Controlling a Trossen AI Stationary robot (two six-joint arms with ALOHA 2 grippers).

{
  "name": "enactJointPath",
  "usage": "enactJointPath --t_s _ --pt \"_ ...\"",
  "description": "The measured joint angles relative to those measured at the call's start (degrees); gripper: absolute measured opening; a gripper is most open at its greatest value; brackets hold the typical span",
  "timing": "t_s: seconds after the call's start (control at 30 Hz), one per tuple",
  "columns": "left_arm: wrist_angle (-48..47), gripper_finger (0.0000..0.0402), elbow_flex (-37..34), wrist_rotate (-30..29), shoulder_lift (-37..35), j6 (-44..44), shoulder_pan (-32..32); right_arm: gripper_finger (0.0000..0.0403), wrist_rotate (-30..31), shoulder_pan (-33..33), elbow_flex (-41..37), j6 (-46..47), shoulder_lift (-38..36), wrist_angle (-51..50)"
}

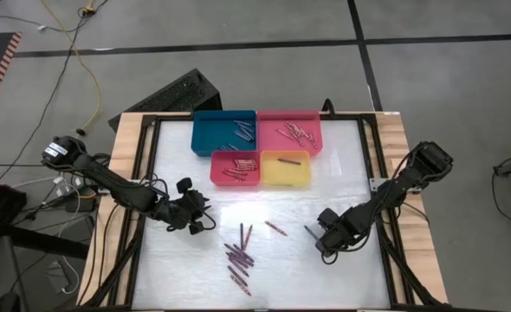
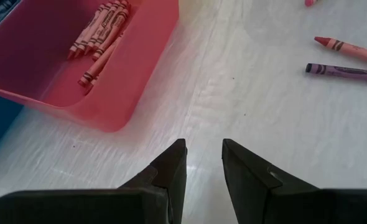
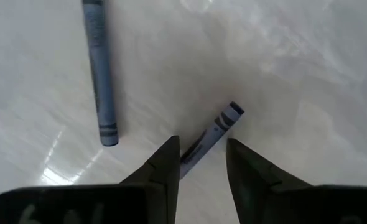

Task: Sort crayons
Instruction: Put the blue crayon into the blue bin

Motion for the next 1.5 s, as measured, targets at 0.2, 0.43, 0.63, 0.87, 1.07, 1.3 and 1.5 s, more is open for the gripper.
enactJointPath --t_s 0.2,0.43,0.63,0.87,1.07,1.3,1.5 --pt "0.0 0.0094 0.0 0.0 0.0 0.0 0.0 0.0115 -1.7 0.0 -0.2 3.2 0.0 0.2" --pt "0.0 0.0094 0.0 0.0 0.0 0.0 0.0 0.0049 -2.6 0.0 -0.2 6.4 0.0 -0.2" --pt "0.0 0.0094 0.0 0.0 0.0 0.0 0.0 0.0007 -2.8 -0.1 -0.2 7.0 0.0 -0.9" --pt "0.0 0.0094 0.0 0.0 0.0 0.2 0.0 0.0003 -1.3 -0.3 1.0 6.0 0.1 -1.7" --pt "0.0 0.0094 0.0 0.0 0.0 0.6 0.0 0.0003 3.5 -3.3 6.7 1.0 -0.3 -9.2" --pt "0.0 0.0094 0.0 -0.3 0.0 2.0 0.0 0.0003 11.8 -10.2 15.1 -10.1 -0.3 -19.5" --pt "0.0 0.0094 0.0 -1.6 0.0 2.4 0.0 0.0002 18.8 -20.4 20.2 -30.4 -0.3 -18.0"
